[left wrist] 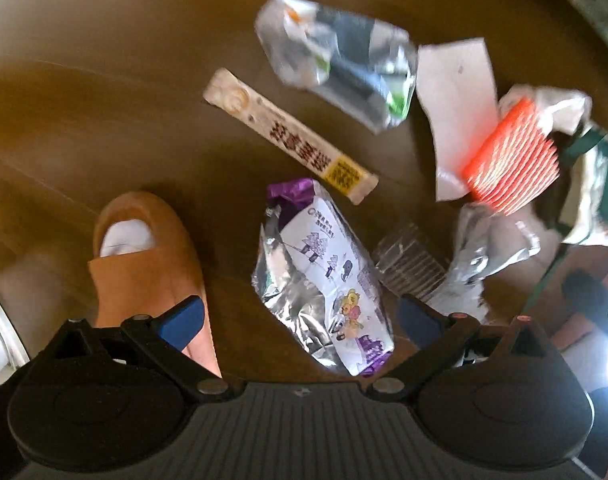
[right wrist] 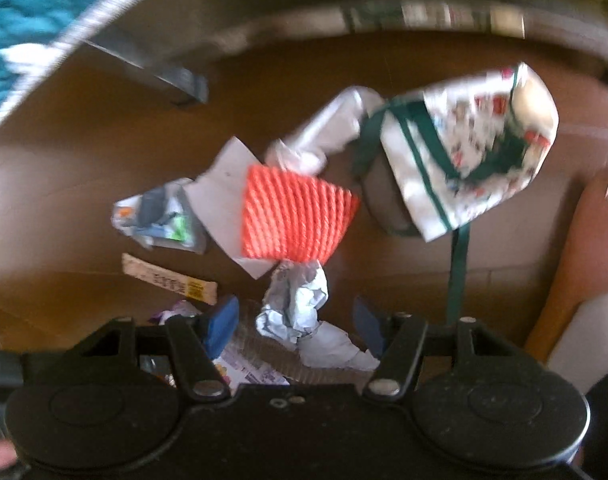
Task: Collect trash
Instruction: 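Withdraw both tools from the bin and lower them to the trash pile, then grasp the purple snack wrapper with left tool while right tool grasps crumpled foil, then lift and carry the wrapper and foil up over the teal bin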
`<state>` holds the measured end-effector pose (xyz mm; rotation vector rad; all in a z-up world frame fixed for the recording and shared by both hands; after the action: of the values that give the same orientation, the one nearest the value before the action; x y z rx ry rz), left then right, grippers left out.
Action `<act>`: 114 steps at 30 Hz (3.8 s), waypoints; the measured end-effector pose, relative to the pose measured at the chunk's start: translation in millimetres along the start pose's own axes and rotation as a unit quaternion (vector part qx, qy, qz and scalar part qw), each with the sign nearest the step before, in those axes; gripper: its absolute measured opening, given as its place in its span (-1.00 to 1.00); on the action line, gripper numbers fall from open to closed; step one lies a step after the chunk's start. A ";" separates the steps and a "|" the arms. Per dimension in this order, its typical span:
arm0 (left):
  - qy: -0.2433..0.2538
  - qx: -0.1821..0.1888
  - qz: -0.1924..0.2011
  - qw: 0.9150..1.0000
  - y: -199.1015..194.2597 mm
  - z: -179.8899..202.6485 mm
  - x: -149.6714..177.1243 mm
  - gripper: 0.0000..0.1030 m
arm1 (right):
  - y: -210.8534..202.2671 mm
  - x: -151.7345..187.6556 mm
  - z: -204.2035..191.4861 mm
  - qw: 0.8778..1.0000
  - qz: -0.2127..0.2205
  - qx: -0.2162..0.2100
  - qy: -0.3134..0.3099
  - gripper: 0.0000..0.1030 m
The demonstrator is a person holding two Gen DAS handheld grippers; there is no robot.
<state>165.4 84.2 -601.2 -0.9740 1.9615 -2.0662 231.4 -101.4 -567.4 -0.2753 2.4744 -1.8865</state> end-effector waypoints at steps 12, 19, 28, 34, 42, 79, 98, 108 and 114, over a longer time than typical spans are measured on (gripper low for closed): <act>0.000 -0.002 -0.050 0.999 66.7 4.6 -8.8 0.98 | 75.6 15.2 9.8 0.995 -0.078 -0.024 0.050 0.20; 0.004 0.021 -0.061 0.998 79.2 15.3 -14.3 0.24 | 88.1 14.7 10.3 0.994 -0.081 -0.032 0.059 -0.38; 0.018 0.035 -0.035 0.999 54.0 31.7 -22.4 -0.73 | 59.2 0.2 10.4 0.998 -0.050 -0.009 0.044 -0.84; 0.044 0.052 0.004 0.998 9.2 48.3 -27.8 -0.74 | 9.1 -10.4 10.8 0.999 -0.016 -0.003 0.038 -0.87; 0.054 0.063 0.059 0.995 -62.4 48.0 -11.8 -0.77 | -58.3 -9.1 2.2 0.998 0.040 0.000 0.039 -0.88; 0.211 0.245 0.500 0.803 -548.5 39.2 156.5 -0.77 | -540.7 33.0 -125.2 0.880 0.452 -0.075 -0.122 -0.89; 0.232 0.202 0.645 0.700 -756.8 106.0 133.3 -0.76 | -664.4 -55.5 -175.8 0.803 0.564 -0.045 -0.184 -0.89; 0.239 0.205 0.595 0.739 -726.8 156.3 55.2 -0.76 | -612.6 -123.7 -161.4 0.832 0.525 -0.022 -0.178 -0.89; 0.242 0.185 0.559 0.771 -689.8 179.8 18.0 -0.76 | -576.7 -151.1 -150.9 0.851 0.493 -0.007 -0.180 -0.88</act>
<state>473.9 23.4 38.8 0.7609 1.4882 -1.8001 436.2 -81.6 12.1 0.5117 1.7832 -1.2101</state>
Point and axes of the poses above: each gripper's, at about its wrist camera, not at the fingertips, and y roughly the way its jaws point, z to its right, x to its underside, the point moved 9 cm from there along y, roughly the way its jaws point, and after that the axes turned 1 degree about z, right-handed, at the moved point
